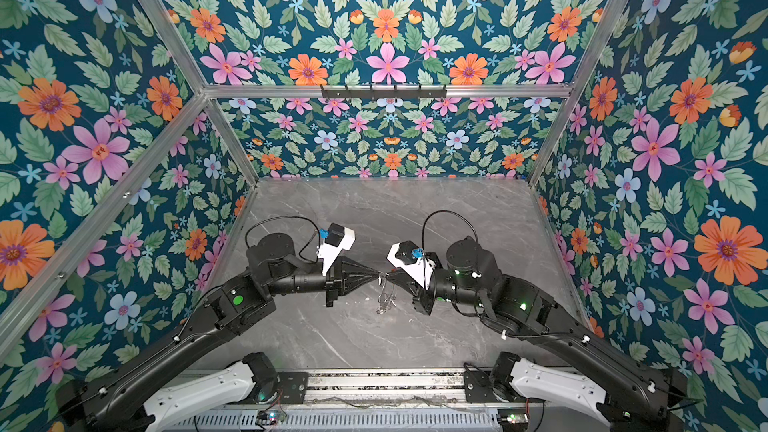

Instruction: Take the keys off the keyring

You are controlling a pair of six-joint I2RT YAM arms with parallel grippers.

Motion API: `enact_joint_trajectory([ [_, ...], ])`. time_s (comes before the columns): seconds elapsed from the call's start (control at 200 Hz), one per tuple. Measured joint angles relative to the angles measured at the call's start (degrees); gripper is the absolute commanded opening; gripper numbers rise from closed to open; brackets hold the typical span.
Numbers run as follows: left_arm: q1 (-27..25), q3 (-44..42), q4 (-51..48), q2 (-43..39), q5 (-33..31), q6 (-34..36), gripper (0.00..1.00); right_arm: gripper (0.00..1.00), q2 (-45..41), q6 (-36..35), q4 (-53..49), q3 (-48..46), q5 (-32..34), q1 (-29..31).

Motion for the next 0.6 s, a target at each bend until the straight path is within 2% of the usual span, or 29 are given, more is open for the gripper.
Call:
enact_joint_trajectory([
  [0.335,0.00,-0.50,0.09,-0.63,-0.09,-0.07,0.00,0.00,-1.70,0.15,4.74,-2.54,-1.38,-0.04],
  [0.445,0.00,-1.53,0.94,-1.64,0.09,-0.68,0.12,0.00,-1.60,0.20,4.92,-2.40,-1.97,-0.04],
  [0.6,0.07,-2.60,1.73,-2.23,-0.17,-1.01,0.18,0.00,-1.44,0.59,4.85,-1.62,-3.48,0.02],
])
